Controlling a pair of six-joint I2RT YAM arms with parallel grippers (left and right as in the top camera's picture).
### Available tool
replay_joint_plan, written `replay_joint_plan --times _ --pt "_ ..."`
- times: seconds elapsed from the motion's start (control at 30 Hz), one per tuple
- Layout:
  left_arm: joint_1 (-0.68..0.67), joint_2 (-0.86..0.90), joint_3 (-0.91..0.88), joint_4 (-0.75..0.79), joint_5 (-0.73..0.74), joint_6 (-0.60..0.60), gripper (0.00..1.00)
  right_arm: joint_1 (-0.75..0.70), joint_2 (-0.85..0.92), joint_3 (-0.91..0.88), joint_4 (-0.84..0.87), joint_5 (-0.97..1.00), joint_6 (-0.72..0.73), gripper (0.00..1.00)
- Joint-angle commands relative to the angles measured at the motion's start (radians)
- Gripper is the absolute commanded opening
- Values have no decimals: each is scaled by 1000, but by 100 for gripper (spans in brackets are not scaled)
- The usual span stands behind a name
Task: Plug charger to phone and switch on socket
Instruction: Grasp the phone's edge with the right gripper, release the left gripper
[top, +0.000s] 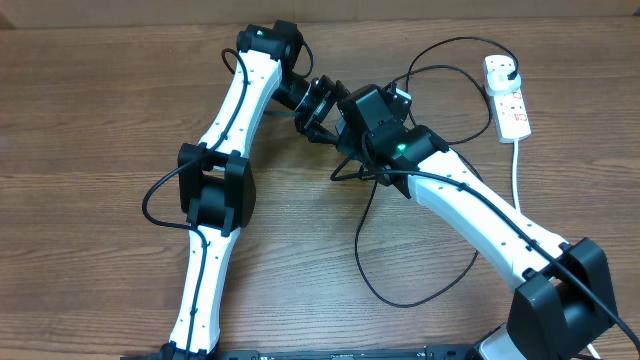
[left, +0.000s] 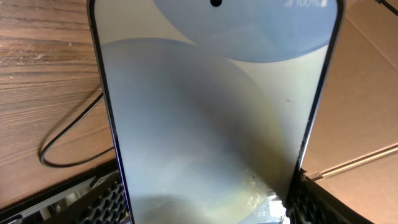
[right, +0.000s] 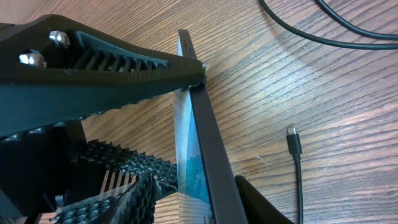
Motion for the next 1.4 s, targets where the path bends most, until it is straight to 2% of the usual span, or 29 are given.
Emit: replay_joint_plan --times 0.0,0.33,0.63,0.73,1.03,1.17,1.37 --pt "-4 8 32 1 13 -23 67 3 -2 26 7 -7 -3 37" --pt "-4 8 32 1 12 -28 67 4 -2 26 6 8 -5 26" --pt "-4 8 32 1 12 -27 67 3 -2 26 11 16 -24 22" --pt "-6 8 32 2 13 -28 68 4 -2 26 27 16 -77 21" --pt "-7 8 32 2 13 -27 68 4 -2 26 34 16 -84 21" --pt "-7 8 32 2 12 -27 68 4 -2 26 34 16 -83 14" --pt "-7 8 32 6 11 -27 68 4 -2 26 29 16 -83 13"
